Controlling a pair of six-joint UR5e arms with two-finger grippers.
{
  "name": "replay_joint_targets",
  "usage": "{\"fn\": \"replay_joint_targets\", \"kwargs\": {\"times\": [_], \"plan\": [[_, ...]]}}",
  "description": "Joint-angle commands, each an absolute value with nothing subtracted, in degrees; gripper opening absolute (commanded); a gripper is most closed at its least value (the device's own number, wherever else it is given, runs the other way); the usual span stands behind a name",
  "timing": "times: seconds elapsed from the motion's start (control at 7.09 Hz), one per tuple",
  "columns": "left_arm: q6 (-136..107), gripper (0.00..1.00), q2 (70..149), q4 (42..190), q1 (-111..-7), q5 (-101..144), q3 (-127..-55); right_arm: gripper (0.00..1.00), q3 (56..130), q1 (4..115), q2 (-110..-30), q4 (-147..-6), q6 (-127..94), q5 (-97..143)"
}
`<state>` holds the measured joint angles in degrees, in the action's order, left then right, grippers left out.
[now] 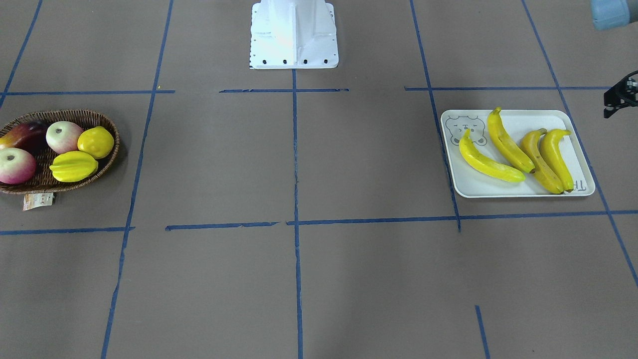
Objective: Transfer all bananas from basket to plate
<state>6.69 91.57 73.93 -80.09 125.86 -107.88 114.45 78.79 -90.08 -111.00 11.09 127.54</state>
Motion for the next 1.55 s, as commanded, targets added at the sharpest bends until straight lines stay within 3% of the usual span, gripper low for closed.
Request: {"fn": "replay_joint_targets", "kwargs": {"times": [0.0, 0.28, 0.71, 1.13, 1.41], "plan": [[13.71, 1.00, 90.53, 75.23, -88.21, 126.91, -101.18, 1.00, 105.95, 88.73, -94.03, -110.74, 27.99, 129.89], [13.28, 1.00, 86.59, 77.32, -89.30, 129.09, -100.46, 0.99, 101.27, 91.22, -98.76, -101.56, 26.47, 133.23], [1.74, 1.00, 80.78, 88.06, -89.30, 131.12, -99.83, 0.99, 101.43, 91.23, -102.73, -94.60, 14.88, 133.42], [1.67, 1.00, 80.77, 92.89, -88.68, 131.83, -95.22, 0.98, 101.34, 91.23, -103.89, -93.69, 9.24, 133.68], [1.58, 1.00, 81.04, 96.67, -88.68, 131.75, -96.16, 1.00, 101.43, 91.23, -103.89, -93.60, 8.61, 134.30]]}}
